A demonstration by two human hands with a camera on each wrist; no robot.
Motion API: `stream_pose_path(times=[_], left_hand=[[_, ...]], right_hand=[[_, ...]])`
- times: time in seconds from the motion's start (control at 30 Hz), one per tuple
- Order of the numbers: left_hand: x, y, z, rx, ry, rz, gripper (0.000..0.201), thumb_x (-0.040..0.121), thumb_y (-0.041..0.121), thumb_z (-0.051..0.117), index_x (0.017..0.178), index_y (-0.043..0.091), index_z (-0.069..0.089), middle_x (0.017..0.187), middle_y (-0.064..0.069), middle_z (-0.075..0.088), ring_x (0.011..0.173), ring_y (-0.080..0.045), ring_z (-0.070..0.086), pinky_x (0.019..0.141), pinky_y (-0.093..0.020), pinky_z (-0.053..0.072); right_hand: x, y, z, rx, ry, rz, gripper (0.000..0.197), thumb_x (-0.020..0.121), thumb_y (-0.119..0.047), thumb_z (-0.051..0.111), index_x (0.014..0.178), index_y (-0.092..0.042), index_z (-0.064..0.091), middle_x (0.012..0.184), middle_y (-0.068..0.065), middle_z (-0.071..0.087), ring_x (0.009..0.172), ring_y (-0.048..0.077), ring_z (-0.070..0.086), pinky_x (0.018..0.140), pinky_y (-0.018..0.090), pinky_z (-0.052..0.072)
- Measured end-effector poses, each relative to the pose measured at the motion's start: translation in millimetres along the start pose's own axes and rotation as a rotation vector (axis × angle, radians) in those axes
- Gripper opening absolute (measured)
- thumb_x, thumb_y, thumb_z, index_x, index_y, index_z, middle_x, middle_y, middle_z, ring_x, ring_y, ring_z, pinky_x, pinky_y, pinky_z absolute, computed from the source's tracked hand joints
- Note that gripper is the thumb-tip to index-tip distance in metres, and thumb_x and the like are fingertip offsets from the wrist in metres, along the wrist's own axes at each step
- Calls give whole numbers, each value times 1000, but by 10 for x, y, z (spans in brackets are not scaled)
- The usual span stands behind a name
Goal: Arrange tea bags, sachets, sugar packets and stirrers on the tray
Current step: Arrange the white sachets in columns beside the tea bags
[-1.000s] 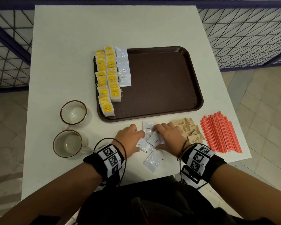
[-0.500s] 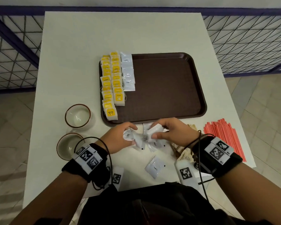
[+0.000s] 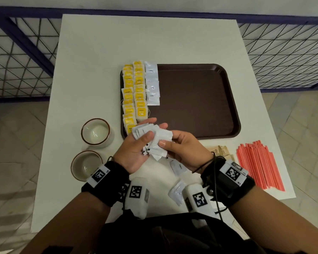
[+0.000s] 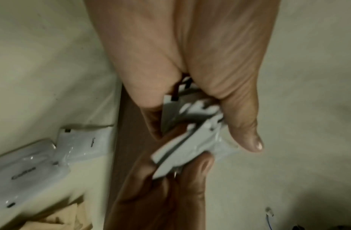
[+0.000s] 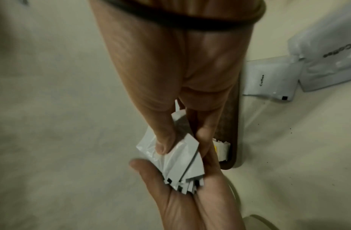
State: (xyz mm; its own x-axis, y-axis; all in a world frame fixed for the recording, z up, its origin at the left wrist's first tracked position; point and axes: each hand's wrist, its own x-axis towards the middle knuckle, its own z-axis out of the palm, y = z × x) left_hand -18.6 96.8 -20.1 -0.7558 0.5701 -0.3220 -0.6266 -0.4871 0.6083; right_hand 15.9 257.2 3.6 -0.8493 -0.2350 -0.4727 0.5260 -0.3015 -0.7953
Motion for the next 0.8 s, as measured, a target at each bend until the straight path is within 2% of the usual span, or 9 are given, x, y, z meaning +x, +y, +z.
stream_pose_path(times=[0.07, 0.1, 0.2, 0.27, 0.37, 0.5, 0.6, 0.7, 0.8], left_hand=[[33, -21, 23, -61, 39, 18, 69, 61, 33, 85, 120, 20, 51, 119, -18, 62, 111, -30, 60, 89, -42, 52], [44, -15, 18, -95, 75, 33, 69, 61, 35, 85, 120, 20, 51, 116, -17, 63, 110, -30, 60, 88, -42, 53], [53, 38, -58, -148, 188, 46, 71, 59, 41, 85, 120, 23, 54, 112, -10, 62, 109, -27, 59, 85, -41, 54], [40, 75, -95, -86, 223, 7, 76, 57, 44, 85, 123, 23, 53, 114, -10, 60, 108, -26, 59, 85, -43, 54], [-1, 106, -85, 9, 164, -100, 82, 55, 42, 86, 126, 19, 51, 126, -14, 55, 114, -31, 57, 87, -49, 51], [-49, 94, -3, -12, -17, -239, 68, 55, 37, 88, 114, 17, 62, 111, -16, 67, 102, -33, 66, 76, -45, 56], [-43, 74, 12, -28, -99, -292, 80, 57, 32, 87, 126, 17, 49, 111, -15, 68, 103, -33, 66, 79, -43, 56], [-19, 83, 2, -77, -121, -244, 72, 54, 27, 90, 119, 18, 60, 107, -14, 69, 99, -28, 68, 82, -39, 56], [-8, 99, -31, -137, -100, -199, 68, 51, 22, 92, 114, 18, 66, 111, -15, 68, 101, -28, 67, 84, -38, 56]], right_hand=[[25, -11, 50, -59, 8, -13, 18, 88, -4, 58, 105, 3, 61, 92, 12, 65, 79, 16, 64, 70, 24, 53], [39, -18, 53, -95, 31, -20, 16, 90, -6, 56, 103, 2, 61, 89, 8, 64, 76, 12, 62, 67, 22, 51], [67, -59, 10, -130, 115, -38, 19, 91, -8, 55, 103, 6, 61, 91, 6, 65, 76, 11, 61, 65, 21, 51], [59, -119, -31, -90, 134, -40, 13, 90, -6, 54, 96, -1, 65, 85, 4, 69, 73, 10, 64, 64, 20, 52], [50, -229, -90, -192, 130, -91, 10, 86, -3, 60, 91, -8, 67, 77, 5, 68, 68, 10, 62, 64, 20, 53], [116, -385, -123, -596, 17, -153, 9, 86, -4, 62, 93, -3, 68, 82, 12, 68, 72, 16, 63, 71, 28, 55], [161, -461, -73, -736, -46, -154, 11, 88, -8, 61, 89, -13, 70, 84, 0, 65, 72, 12, 63, 70, 28, 54], [202, -465, -59, -755, 107, -269, 13, 89, -12, 62, 85, -22, 70, 87, -6, 62, 79, 12, 63, 75, 31, 54], [194, -495, -95, -532, 293, -318, 10, 89, -11, 61, 89, -13, 71, 83, 3, 68, 75, 14, 59, 72, 31, 50]])
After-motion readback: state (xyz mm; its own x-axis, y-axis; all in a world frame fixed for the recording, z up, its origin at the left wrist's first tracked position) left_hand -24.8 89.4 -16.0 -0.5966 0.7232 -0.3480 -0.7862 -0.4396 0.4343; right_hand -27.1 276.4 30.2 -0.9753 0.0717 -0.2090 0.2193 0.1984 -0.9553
